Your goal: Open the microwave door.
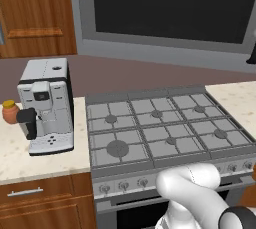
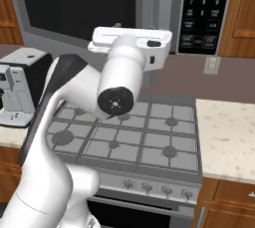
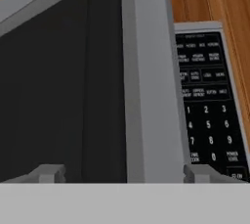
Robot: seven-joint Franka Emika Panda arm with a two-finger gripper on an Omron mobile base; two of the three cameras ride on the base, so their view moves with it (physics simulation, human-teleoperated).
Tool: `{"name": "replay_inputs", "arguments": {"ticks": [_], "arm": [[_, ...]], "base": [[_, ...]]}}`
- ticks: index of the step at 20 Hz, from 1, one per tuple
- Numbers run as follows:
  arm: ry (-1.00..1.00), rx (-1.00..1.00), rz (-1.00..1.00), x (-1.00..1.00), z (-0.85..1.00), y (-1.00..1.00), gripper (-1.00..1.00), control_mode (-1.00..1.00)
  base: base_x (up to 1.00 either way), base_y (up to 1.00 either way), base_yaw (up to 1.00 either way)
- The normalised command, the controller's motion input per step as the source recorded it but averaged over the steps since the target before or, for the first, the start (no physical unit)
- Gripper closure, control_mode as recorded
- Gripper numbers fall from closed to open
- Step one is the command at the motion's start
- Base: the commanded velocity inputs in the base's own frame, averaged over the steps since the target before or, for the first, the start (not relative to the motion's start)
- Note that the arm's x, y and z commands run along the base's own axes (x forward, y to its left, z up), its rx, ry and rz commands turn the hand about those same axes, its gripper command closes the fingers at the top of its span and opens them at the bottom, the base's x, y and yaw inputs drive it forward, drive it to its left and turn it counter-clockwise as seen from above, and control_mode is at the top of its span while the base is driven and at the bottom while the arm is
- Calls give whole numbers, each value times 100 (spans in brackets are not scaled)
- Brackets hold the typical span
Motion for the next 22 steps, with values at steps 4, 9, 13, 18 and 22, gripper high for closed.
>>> {"name": "replay_inputs", "arguments": {"ticks": [4, 9, 13, 18, 22], "arm": [[0, 1, -8, -100, 0, -89, -100, -100], [11, 17, 0, -53, 2, -100, -100, -100], [43, 34, 10, 2, 0, -66, -100, -100], [45, 50, 9, 2, -23, -26, -100, -100], [19, 40, 1, 0, -76, 0, -100, -100]], "base": [[0, 0, 0], [0, 0, 0], [0, 0, 0], [0, 0, 0], [0, 0, 0]]}}
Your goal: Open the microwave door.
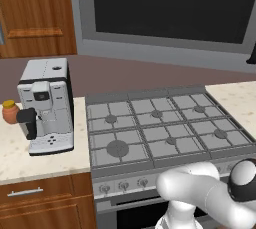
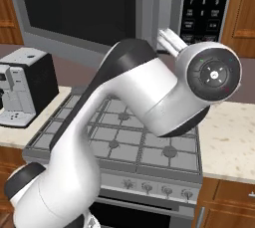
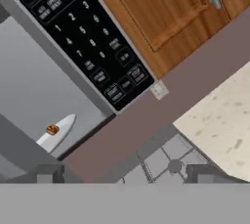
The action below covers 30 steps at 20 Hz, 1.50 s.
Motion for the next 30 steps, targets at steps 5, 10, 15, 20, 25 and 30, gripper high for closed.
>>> {"name": "replay_inputs", "arguments": {"ticks": [5, 10, 15, 20, 25, 30], "arm": [[16, 32, 0, 4, -87, 8, -100, -100], [11, 42, 4, 42, -56, 16, -100, -100], [16, 33, 16, 65, 0, 1, -100, -100], [10, 34, 24, 34, 0, 0, -100, -100], [0, 35, 23, 16, 4, 0, -100, -100], [0, 23, 17, 29, 3, 25, -100, -100]], "base": [[0, 0, 0], [0, 0, 0], [0, 0, 0], [0, 0, 0], [0, 0, 0], [0, 0, 0]]}}
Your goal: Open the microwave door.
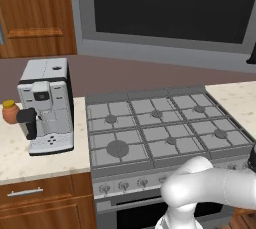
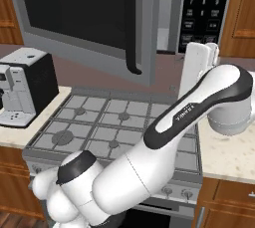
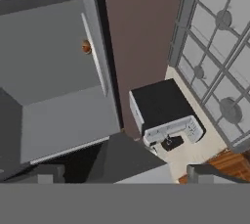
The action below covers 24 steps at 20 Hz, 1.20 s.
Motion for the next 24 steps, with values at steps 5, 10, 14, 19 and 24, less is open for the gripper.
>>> {"name": "replay_inputs", "arguments": {"ticks": [5, 10, 14, 19, 24], "arm": [[0, 4, 6, 10, 8, 58, -100, -100], [0, 0, 0, 1, 16, 57, -100, -100], [0, 0, 0, 40, 9, 36, -100, -100], [0, 0, 0, 66, 0, 0, -100, -100], [0, 0, 1, 19, 15, 11, -100, -100]], "base": [[0, 0, 0], [0, 0, 0], [0, 0, 0], [0, 0, 0], [0, 0, 0]]}}
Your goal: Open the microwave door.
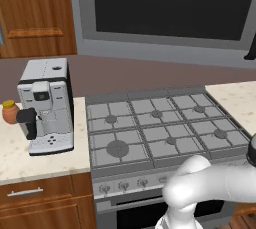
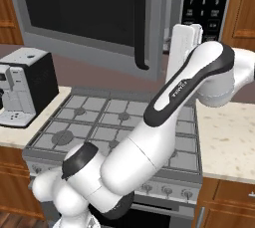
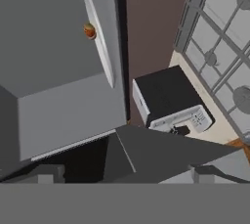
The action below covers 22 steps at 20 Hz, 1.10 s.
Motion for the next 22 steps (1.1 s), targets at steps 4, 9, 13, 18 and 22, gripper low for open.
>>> {"name": "replay_inputs", "arguments": {"ticks": [4, 9, 13, 18, 22], "arm": [[-4, 0, 8, -31, 40, 64, -100, -100], [-9, -3, 15, -74, 52, 99, -100, -100], [-10, -7, 16, -79, 55, 100, -100, -100], [-10, -8, 16, -78, 54, 100, -100, -100], [-10, -9, 11, -75, 48, 100, -100, -100]], "base": [[0, 0, 0], [0, 0, 0], [0, 0, 0], [0, 0, 0], [0, 0, 0]]}}
